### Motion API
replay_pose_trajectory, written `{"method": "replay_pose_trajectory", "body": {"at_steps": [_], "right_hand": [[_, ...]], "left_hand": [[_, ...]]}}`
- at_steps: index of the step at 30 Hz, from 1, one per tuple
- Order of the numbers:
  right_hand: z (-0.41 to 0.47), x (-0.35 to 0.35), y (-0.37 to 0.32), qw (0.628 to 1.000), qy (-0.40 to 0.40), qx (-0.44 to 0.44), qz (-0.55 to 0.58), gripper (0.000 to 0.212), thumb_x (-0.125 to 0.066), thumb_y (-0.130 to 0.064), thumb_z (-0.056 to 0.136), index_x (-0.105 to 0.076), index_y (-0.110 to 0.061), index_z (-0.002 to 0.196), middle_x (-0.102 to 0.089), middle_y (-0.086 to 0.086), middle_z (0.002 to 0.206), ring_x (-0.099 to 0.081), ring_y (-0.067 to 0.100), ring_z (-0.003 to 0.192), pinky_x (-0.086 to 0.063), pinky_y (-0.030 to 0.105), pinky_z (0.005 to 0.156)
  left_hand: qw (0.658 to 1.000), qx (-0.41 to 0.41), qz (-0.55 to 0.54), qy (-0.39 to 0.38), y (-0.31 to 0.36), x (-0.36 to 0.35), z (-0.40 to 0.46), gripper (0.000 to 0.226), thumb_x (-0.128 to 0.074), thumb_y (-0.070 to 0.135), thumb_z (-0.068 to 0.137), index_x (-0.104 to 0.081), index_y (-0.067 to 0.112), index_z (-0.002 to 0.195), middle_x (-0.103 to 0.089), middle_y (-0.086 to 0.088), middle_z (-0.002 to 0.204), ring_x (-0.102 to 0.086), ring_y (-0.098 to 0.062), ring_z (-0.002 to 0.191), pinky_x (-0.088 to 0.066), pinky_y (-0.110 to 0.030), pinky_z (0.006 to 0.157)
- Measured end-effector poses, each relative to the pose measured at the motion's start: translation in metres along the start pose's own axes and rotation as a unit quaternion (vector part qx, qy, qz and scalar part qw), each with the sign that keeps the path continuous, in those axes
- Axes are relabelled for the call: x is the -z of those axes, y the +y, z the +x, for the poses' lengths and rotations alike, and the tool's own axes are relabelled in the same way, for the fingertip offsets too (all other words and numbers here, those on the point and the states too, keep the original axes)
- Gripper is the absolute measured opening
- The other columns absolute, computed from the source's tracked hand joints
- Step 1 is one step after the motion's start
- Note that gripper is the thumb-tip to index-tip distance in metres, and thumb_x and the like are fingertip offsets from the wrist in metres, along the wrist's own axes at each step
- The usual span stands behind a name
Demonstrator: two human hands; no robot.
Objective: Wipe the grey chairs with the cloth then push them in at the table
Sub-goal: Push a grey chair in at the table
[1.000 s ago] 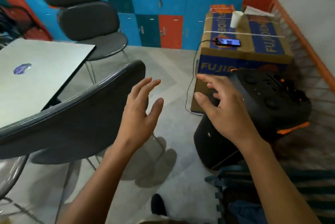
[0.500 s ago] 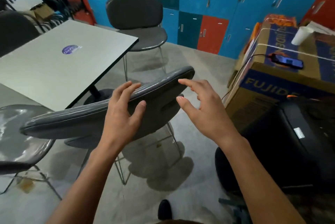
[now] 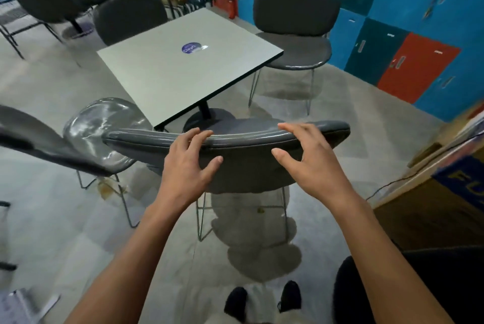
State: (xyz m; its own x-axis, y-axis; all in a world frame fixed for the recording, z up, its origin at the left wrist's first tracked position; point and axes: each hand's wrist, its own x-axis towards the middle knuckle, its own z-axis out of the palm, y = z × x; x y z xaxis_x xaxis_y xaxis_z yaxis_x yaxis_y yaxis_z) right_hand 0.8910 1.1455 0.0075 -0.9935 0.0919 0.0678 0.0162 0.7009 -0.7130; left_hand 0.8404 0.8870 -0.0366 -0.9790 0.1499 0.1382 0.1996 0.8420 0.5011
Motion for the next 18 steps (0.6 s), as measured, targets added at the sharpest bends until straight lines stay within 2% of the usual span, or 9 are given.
{"method": "replay_pose_trajectory", "body": {"at_steps": [4, 8, 11, 13, 15, 18], "right_hand": [[0.017, 0.005, 0.025, 0.999, -0.012, 0.014, -0.035, 0.053, -0.064, -0.044, 0.095, -0.047, -0.037, 0.144, -0.045, -0.008, 0.138, -0.040, 0.014, 0.132, -0.040, 0.044, 0.113], [0.028, 0.003, 0.039, 0.997, -0.015, 0.025, -0.071, 0.055, -0.066, -0.046, 0.093, -0.049, -0.033, 0.144, -0.044, -0.005, 0.138, -0.034, 0.018, 0.137, -0.024, 0.057, 0.121], [0.031, -0.008, 0.040, 0.994, -0.018, 0.035, -0.105, 0.060, -0.066, -0.049, 0.092, -0.046, -0.031, 0.146, -0.037, -0.002, 0.148, -0.016, 0.024, 0.152, -0.003, 0.062, 0.123], [0.031, -0.018, 0.040, 0.988, -0.016, 0.026, -0.151, 0.066, -0.064, -0.054, 0.091, -0.040, -0.033, 0.149, -0.029, -0.001, 0.156, 0.000, 0.027, 0.156, 0.004, 0.066, 0.120], [0.034, -0.028, 0.039, 0.979, -0.015, 0.010, -0.201, 0.074, -0.061, -0.061, 0.090, -0.032, -0.035, 0.153, -0.022, 0.002, 0.162, 0.011, 0.030, 0.155, 0.008, 0.071, 0.117], [0.043, -0.039, 0.034, 0.968, -0.014, 0.001, -0.250, 0.083, -0.057, -0.069, 0.088, -0.025, -0.034, 0.156, -0.020, 0.005, 0.165, 0.017, 0.036, 0.154, 0.008, 0.073, 0.115]], "left_hand": [[0.998, 0.041, 0.048, 0.023, 0.002, -0.008, 0.004, 0.067, -0.065, 0.058, 0.091, -0.041, 0.038, 0.151, -0.035, 0.001, 0.157, -0.027, -0.023, 0.149, -0.028, -0.052, 0.122], [0.992, 0.073, 0.102, 0.012, -0.012, -0.005, 0.012, 0.075, -0.061, 0.071, 0.087, -0.037, 0.041, 0.151, -0.032, 0.001, 0.161, -0.018, -0.028, 0.154, -0.017, -0.057, 0.125], [0.987, 0.084, 0.139, 0.005, -0.031, 0.006, 0.022, 0.078, -0.062, 0.072, 0.084, -0.040, 0.039, 0.151, -0.035, -0.001, 0.159, -0.020, -0.029, 0.153, -0.018, -0.059, 0.124], [0.982, 0.063, 0.176, -0.001, -0.043, 0.013, 0.028, 0.079, -0.060, 0.076, 0.082, -0.042, 0.038, 0.150, -0.038, -0.001, 0.157, -0.023, -0.029, 0.151, -0.020, -0.058, 0.123], [0.979, 0.051, 0.197, -0.018, -0.052, 0.018, 0.032, 0.082, -0.054, 0.081, 0.081, -0.041, 0.039, 0.150, -0.038, 0.000, 0.157, -0.021, -0.028, 0.152, -0.014, -0.055, 0.125], [0.974, 0.047, 0.217, -0.046, -0.061, 0.026, 0.039, 0.094, -0.041, 0.094, 0.075, -0.037, 0.040, 0.152, -0.034, 0.000, 0.161, -0.015, -0.027, 0.155, -0.005, -0.052, 0.126]]}}
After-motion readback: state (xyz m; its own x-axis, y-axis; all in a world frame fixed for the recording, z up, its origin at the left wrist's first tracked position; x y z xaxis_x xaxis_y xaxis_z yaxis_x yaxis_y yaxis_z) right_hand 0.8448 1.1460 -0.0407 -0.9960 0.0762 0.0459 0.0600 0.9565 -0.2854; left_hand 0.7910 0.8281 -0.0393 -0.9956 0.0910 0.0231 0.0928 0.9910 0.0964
